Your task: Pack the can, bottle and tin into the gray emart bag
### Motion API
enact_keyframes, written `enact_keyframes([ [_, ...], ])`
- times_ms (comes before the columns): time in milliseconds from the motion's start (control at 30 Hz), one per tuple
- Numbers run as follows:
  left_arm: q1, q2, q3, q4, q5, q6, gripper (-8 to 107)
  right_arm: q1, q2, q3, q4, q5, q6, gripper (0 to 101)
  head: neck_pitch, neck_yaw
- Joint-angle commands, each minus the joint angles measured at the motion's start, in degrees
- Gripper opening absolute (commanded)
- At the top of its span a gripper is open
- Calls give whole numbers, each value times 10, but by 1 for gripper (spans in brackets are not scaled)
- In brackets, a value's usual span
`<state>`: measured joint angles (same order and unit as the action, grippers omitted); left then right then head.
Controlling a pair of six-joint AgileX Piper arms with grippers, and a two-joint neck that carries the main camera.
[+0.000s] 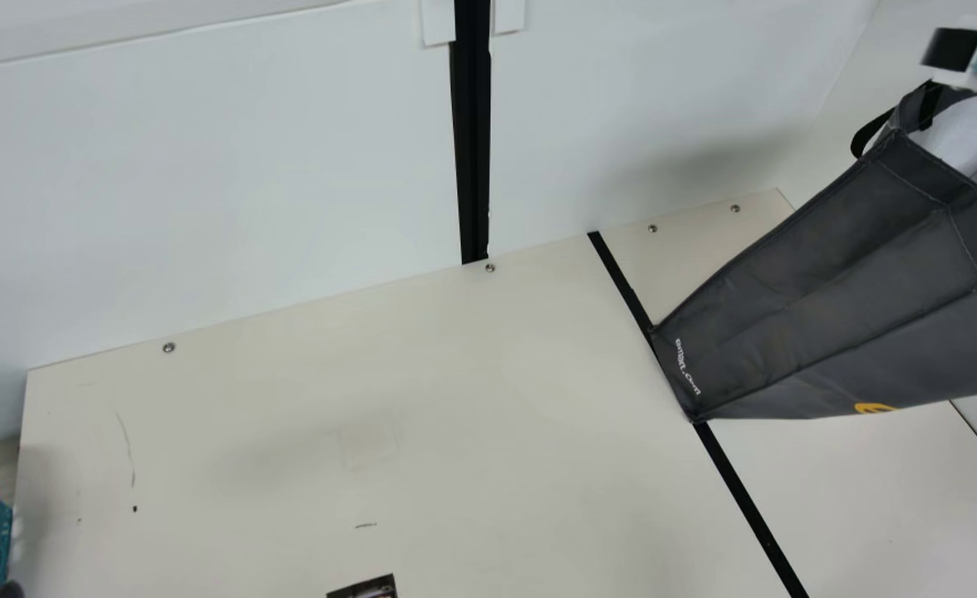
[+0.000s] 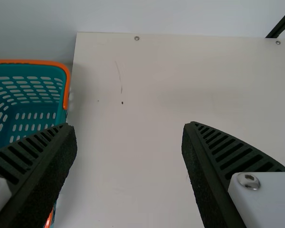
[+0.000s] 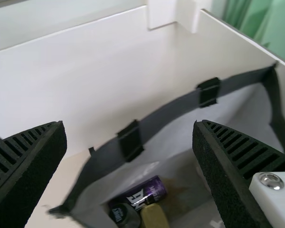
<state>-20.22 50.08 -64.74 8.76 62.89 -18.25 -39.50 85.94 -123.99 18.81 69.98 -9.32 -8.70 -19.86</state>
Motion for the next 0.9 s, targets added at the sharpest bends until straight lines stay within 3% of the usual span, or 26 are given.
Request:
enact_keyframes([
  [0,0,0,0,0,0,0,90,26,-3,0,-7,-1,3,91,-13,-1],
  [433,0,0,0,0,0,0,90,170,-34,30,-53,-1,23,91,-13,-1],
  [867,0,0,0,0,0,0,90,290,-83,109,-96,-1,53,91,-13,-1],
])
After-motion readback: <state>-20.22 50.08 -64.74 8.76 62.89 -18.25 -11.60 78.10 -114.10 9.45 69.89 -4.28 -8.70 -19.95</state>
